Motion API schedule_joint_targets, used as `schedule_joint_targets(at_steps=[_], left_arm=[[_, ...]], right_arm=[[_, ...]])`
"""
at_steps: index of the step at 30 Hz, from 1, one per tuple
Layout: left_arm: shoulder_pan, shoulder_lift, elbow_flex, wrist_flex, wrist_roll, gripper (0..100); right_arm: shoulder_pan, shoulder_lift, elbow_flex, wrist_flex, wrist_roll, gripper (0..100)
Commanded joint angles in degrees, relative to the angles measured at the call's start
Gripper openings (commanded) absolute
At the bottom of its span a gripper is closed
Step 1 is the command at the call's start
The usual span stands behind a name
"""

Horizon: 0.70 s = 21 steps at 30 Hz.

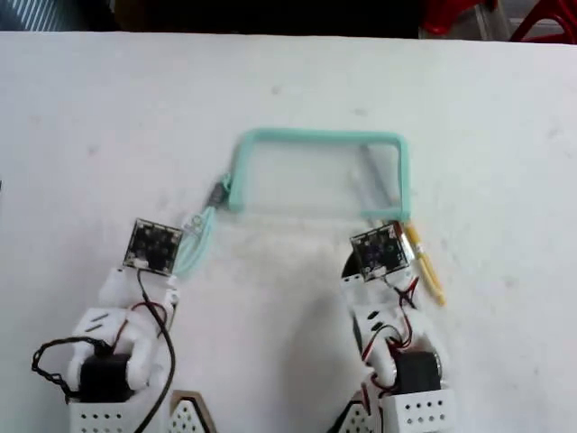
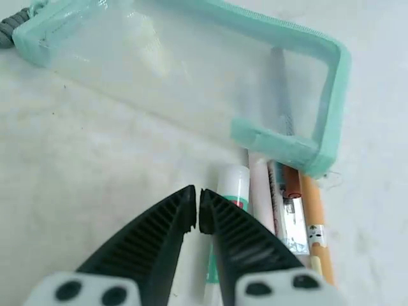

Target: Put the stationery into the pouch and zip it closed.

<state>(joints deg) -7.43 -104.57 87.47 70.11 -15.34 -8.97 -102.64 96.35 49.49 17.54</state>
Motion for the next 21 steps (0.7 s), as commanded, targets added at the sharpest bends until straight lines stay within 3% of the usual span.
schedule_joint_targets(at_steps=[1, 5, 11, 21], left_arm=[[0.7, -0.2, -4.6, -5.3, 4.4, 3], [0.7, -0.2, -4.7, -7.6, 8.2, 3], [0.7, -0.2, -4.6, -7.2, 12.1, 3], [0.6, -0.2, -2.7, -7.3, 12.6, 3]], right_arm=[[2.3, -0.5, 0.1, -2.6, 0.3, 1.8], [6.5, -0.5, 0.0, -2.7, 0.3, 1.8], [6.5, -0.5, -1.0, -2.7, -0.2, 2.1], [-1.0, -0.5, 0.5, -2.8, -0.2, 2.2]])
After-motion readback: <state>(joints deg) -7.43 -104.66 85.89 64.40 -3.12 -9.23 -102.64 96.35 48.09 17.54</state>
